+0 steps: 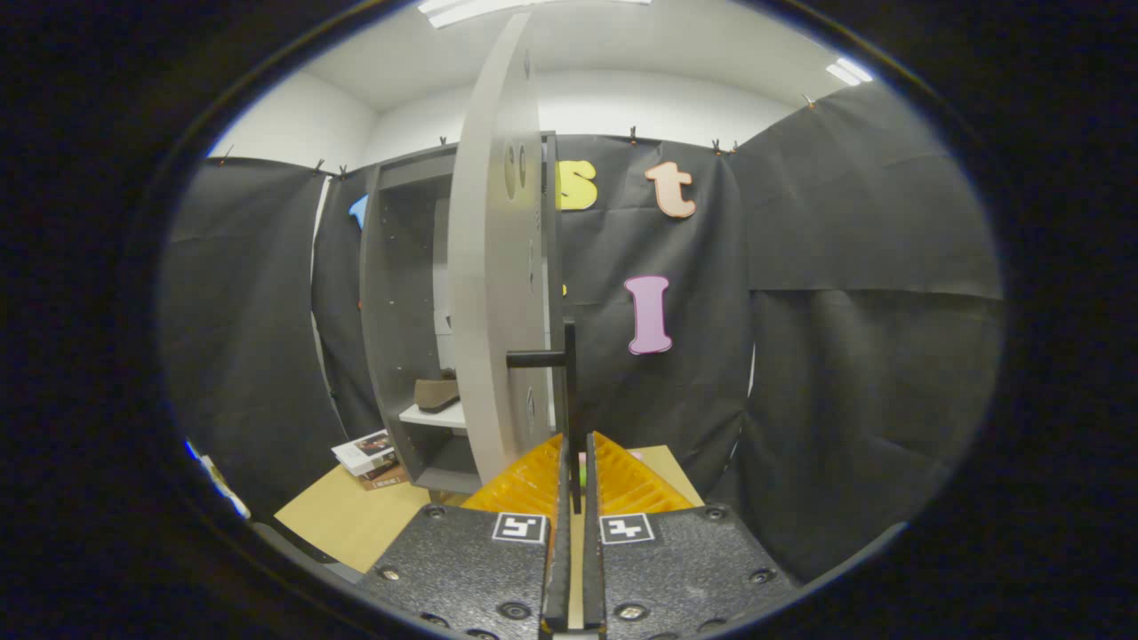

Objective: Open the shoe cabinet door, grab the shoes and put them into the shoe cabinet, then close the shoe cabinet door.

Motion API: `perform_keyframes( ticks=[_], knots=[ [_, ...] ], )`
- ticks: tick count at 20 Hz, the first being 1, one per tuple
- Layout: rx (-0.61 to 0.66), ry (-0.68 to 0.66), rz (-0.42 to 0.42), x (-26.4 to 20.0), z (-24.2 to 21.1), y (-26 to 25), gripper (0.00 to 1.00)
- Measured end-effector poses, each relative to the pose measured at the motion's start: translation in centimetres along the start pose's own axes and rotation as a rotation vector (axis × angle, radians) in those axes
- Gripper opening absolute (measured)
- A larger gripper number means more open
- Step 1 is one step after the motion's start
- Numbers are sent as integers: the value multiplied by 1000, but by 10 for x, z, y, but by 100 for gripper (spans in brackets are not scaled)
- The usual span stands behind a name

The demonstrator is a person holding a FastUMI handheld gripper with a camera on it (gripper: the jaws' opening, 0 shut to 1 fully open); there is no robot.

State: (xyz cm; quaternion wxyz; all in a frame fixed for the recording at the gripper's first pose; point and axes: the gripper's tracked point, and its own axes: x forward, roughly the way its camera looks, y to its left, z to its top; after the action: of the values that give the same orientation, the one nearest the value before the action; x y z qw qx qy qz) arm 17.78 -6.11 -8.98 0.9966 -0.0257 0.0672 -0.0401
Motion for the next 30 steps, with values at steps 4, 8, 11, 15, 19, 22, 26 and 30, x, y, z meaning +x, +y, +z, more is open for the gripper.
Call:
perform_keyframes(
  ticks=[4,8,11,15,19,22,26,30],
  knots=[
    [4,-13,-62,-29,1,-5,30],
    [8,-17,-79,-47,-16,12,89],
    [19,-36,-92,-60,-39,32,97],
    [13,-64,-38,-70,-88,74,100],
    [-17,47,92,-69,-169,127,100],
    [16,125,162,-64,-210,157,100],
    [27,176,179,-29,-260,194,100],
    [-4,174,171,17,-298,223,100]
  ],
)
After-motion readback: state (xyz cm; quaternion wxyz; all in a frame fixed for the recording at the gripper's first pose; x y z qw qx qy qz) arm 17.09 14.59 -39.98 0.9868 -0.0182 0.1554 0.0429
